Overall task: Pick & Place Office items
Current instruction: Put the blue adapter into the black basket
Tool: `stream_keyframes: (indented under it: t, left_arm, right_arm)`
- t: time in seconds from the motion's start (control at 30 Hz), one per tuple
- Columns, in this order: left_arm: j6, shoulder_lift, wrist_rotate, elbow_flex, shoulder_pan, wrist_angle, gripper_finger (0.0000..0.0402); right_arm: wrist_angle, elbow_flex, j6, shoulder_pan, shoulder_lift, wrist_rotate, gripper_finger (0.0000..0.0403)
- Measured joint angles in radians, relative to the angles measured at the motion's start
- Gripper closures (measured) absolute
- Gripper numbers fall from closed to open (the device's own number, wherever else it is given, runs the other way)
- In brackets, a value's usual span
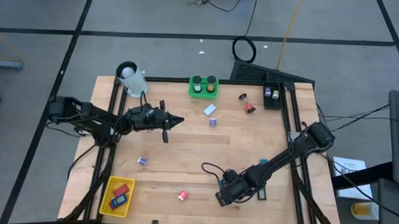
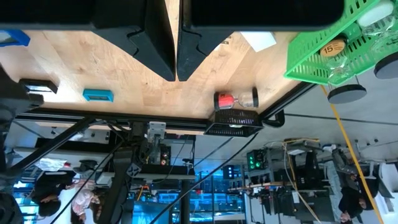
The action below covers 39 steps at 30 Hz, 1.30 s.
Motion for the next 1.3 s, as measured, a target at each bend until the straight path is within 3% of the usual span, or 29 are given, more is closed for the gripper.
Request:
stream_keyframes:
  t: [0.5,0.6,0.9,1.3]
  left_arm:
    - [0.002,0.0,0.0,0.0,-0.002,-0.002,0.0378]
    - [0.001,0.0,0.0,0.0,-0.002,-0.002,0.0378]
    - [0.0,0.0,0.0,0.0,-0.002,-0.002,0.0378]
    - [0.0,0.0,0.0,0.0,-0.002,-0.003,0.0378]
  right_arm:
    - [-0.006,-0.001,-0.037,-0.012,0.014,-0.019,0.0255]
    - [-0.025,0.0,-0.053,-0.012,0.013,-0.034,0.0256]
    - [-0.04,-0.001,-0.102,-0.011,0.014,-0.084,0.0209]
    - [-0.071,0.0,-0.18,-0.011,0.012,-0.086,0.028]
